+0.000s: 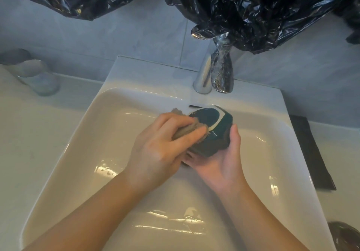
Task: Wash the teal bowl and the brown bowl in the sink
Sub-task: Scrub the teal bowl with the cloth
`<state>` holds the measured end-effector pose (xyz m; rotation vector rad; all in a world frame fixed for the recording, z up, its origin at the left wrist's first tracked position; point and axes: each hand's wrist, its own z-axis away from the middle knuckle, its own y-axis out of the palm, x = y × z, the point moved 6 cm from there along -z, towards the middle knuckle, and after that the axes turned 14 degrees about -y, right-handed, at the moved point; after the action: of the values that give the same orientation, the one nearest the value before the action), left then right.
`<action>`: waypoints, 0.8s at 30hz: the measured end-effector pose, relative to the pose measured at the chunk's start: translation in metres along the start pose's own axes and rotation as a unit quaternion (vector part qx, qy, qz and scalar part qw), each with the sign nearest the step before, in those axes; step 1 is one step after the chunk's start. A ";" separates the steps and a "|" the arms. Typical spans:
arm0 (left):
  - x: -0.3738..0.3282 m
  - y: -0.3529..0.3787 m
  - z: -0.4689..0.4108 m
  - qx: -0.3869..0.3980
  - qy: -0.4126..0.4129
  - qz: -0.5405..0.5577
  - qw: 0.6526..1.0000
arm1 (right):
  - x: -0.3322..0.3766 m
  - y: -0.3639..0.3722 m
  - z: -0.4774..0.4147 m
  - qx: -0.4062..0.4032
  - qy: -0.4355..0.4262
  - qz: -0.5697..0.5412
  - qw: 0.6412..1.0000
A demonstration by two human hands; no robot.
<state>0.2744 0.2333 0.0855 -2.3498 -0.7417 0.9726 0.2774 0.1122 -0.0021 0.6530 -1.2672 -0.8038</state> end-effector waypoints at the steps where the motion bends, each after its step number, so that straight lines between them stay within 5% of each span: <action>1: 0.001 0.001 0.000 0.004 0.006 -0.012 1.000 | 0.000 0.002 0.000 0.012 0.000 -0.001 1.000; 6: 0.018 0.003 0.001 0.004 -0.027 -0.007 1.000 | 0.001 0.006 0.002 0.043 0.002 -0.010 0.999; 12: 0.061 0.000 -0.003 -0.012 -0.285 0.142 0.948 | -0.002 0.006 0.004 0.074 0.012 0.005 0.997; 19: 0.058 0.017 0.005 0.113 -0.381 0.247 0.883 | 0.004 0.009 0.001 0.078 -0.075 0.075 0.991; 24: 0.048 0.029 0.013 0.140 -0.392 0.235 0.878 | 0.018 0.002 -0.003 0.033 -0.126 0.099 0.987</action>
<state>0.3019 0.2457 0.0362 -1.8602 -0.2363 2.1488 0.2825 0.0988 0.0090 0.4792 -1.5678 -0.6961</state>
